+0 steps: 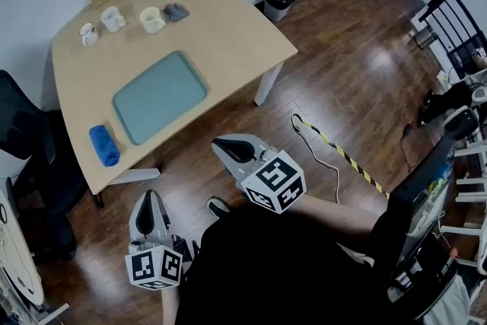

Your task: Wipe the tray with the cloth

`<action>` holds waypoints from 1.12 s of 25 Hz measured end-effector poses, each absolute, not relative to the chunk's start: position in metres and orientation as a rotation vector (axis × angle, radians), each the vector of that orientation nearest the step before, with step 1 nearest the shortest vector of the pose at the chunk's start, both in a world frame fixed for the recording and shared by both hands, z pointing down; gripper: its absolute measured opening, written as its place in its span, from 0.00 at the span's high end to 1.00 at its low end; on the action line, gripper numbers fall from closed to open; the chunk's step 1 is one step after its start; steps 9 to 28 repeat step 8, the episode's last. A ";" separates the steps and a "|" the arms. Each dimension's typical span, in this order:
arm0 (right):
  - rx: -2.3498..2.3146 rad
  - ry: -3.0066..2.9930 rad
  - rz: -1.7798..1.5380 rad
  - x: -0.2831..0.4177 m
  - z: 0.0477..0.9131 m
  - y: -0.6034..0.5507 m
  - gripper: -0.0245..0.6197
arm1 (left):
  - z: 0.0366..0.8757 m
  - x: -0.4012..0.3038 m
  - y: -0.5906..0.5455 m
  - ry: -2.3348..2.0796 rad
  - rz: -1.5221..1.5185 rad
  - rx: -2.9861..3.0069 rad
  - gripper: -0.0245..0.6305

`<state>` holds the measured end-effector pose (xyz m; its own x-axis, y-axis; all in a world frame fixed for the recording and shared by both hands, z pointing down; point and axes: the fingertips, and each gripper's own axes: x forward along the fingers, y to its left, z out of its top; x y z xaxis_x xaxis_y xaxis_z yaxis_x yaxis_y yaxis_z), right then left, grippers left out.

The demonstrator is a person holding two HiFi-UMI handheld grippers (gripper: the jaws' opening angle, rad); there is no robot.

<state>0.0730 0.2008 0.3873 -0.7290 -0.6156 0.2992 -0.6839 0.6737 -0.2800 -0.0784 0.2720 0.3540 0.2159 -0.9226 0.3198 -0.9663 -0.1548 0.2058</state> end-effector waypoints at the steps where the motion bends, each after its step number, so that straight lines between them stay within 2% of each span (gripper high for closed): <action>1: 1.066 -2.707 0.564 0.075 0.387 0.201 0.95 | 0.353 -0.078 0.272 -1.757 0.170 2.138 0.96; 4: 1.100 -2.700 0.567 0.089 0.380 0.204 0.95 | 0.353 -0.069 0.273 -1.727 0.159 2.180 0.96; 8: 1.240 -2.637 0.567 0.141 0.365 0.210 0.95 | 0.346 -0.022 0.260 -1.591 0.155 2.237 0.96; 28: 1.240 -2.637 0.567 0.141 0.365 0.210 0.95 | 0.346 -0.022 0.260 -1.591 0.155 2.237 0.96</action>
